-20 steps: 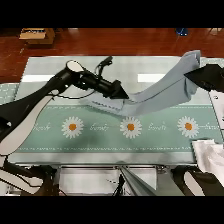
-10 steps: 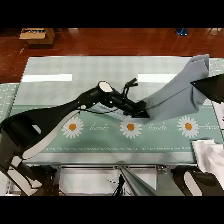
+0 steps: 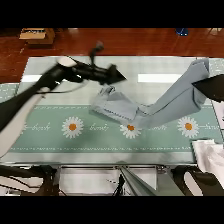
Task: Fold the shirts.
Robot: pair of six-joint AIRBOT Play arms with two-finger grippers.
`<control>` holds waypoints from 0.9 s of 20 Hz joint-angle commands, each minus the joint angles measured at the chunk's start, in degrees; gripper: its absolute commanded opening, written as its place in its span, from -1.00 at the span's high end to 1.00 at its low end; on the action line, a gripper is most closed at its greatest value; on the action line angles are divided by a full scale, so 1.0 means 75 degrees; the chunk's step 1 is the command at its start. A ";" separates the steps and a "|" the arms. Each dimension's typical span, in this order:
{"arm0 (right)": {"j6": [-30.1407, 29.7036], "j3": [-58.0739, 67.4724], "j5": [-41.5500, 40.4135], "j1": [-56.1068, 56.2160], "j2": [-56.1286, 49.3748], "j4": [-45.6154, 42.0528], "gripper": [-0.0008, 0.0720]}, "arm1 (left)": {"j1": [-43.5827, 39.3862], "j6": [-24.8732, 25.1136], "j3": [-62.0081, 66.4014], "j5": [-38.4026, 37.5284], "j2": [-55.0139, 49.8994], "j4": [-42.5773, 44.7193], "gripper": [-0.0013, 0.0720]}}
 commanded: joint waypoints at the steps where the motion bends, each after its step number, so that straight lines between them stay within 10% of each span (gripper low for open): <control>1: -0.0134 -0.0015 -0.0886 0.0606 -0.0772 0.0067 0.88 | 0.2130 0.0052 0.0003 -0.0481 0.1236 0.0335 0.89; 7: 0.0586 -0.0015 -0.4013 0.3826 -0.3608 -0.0446 0.88 | 0.5129 0.0052 0.0003 -0.1521 0.2795 0.0338 0.89; 14: 0.0833 -0.0006 -0.8373 0.6193 -0.6951 0.1475 0.87 | 0.5869 0.0064 0.0003 -0.2393 0.3284 0.0338 0.89; 16: 0.0833 -0.0006 -0.9212 0.6563 -0.7376 0.2305 -0.05 | 0.5811 0.0119 0.0000 -0.2515 0.3284 0.0344 0.89; 18: 0.0764 -0.0006 -0.9154 0.6595 -0.7347 0.2314 -0.35 | 0.5770 0.0213 0.0000 -0.2521 0.3279 0.0344 0.89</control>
